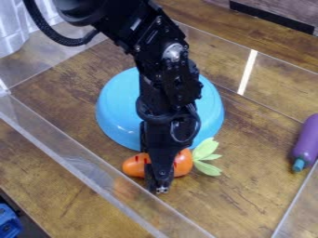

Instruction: Put the carrot on the blue tray

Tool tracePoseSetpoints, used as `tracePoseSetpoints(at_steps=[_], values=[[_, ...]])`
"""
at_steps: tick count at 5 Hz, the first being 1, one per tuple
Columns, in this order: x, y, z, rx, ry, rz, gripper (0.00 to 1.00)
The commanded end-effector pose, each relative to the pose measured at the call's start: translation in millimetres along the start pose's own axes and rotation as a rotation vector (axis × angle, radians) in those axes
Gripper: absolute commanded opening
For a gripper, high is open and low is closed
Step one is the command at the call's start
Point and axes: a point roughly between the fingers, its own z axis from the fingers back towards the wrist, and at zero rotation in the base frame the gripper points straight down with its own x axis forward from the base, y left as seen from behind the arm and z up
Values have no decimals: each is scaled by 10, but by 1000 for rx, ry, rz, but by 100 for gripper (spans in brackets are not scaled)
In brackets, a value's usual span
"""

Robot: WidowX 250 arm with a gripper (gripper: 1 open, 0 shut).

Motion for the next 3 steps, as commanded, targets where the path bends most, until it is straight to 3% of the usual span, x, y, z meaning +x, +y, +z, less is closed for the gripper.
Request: tracePoseSetpoints(at_steps=[1, 3], values=[[51, 152, 188, 53, -64, 25, 0], [55, 189, 197, 64, -67, 28, 0]])
